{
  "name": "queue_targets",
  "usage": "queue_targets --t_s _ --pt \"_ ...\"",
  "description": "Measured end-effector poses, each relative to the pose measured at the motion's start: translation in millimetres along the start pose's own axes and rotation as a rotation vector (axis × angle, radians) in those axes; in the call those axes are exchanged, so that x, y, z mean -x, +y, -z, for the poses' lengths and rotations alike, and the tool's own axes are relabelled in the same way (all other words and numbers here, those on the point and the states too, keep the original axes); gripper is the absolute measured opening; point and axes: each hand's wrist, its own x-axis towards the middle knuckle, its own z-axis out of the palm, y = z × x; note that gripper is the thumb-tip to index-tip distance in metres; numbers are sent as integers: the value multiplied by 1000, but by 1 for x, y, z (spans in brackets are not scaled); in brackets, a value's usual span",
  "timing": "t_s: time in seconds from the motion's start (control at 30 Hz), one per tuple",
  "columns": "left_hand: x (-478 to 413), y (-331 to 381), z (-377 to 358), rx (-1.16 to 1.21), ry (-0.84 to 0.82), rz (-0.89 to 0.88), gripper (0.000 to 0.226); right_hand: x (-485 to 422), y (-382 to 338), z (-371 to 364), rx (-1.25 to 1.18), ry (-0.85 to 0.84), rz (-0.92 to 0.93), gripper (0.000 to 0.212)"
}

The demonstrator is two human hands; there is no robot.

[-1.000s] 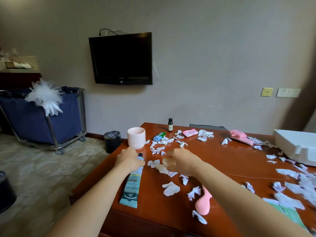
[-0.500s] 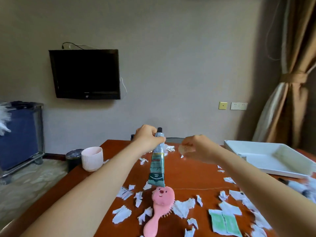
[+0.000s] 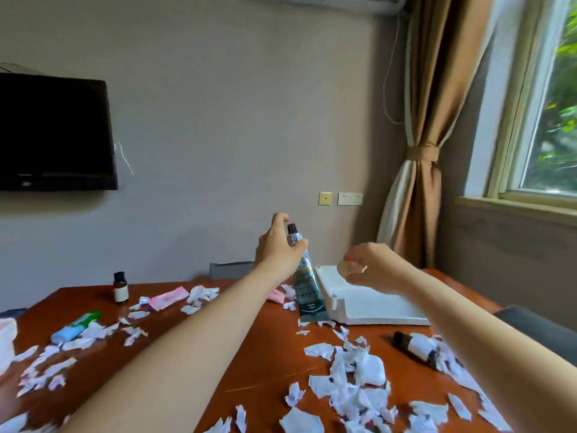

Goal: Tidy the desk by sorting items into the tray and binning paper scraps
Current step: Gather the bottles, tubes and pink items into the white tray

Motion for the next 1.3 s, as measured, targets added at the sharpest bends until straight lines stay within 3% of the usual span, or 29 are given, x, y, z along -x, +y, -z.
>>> queue_targets --t_s 0.5,0.97,1.3 --pt "-104 -17 -145 -72 -58 62 25 -46 128 -70 -128 -54 -195 28" --pt "-116 -86 -206 -490 -222 81 21 -65 157 -131 -181 -90 -201 29" --pt "-116 -110 -222 -766 -271 12 31 -64 160 -145 -225 -61 -155 34"
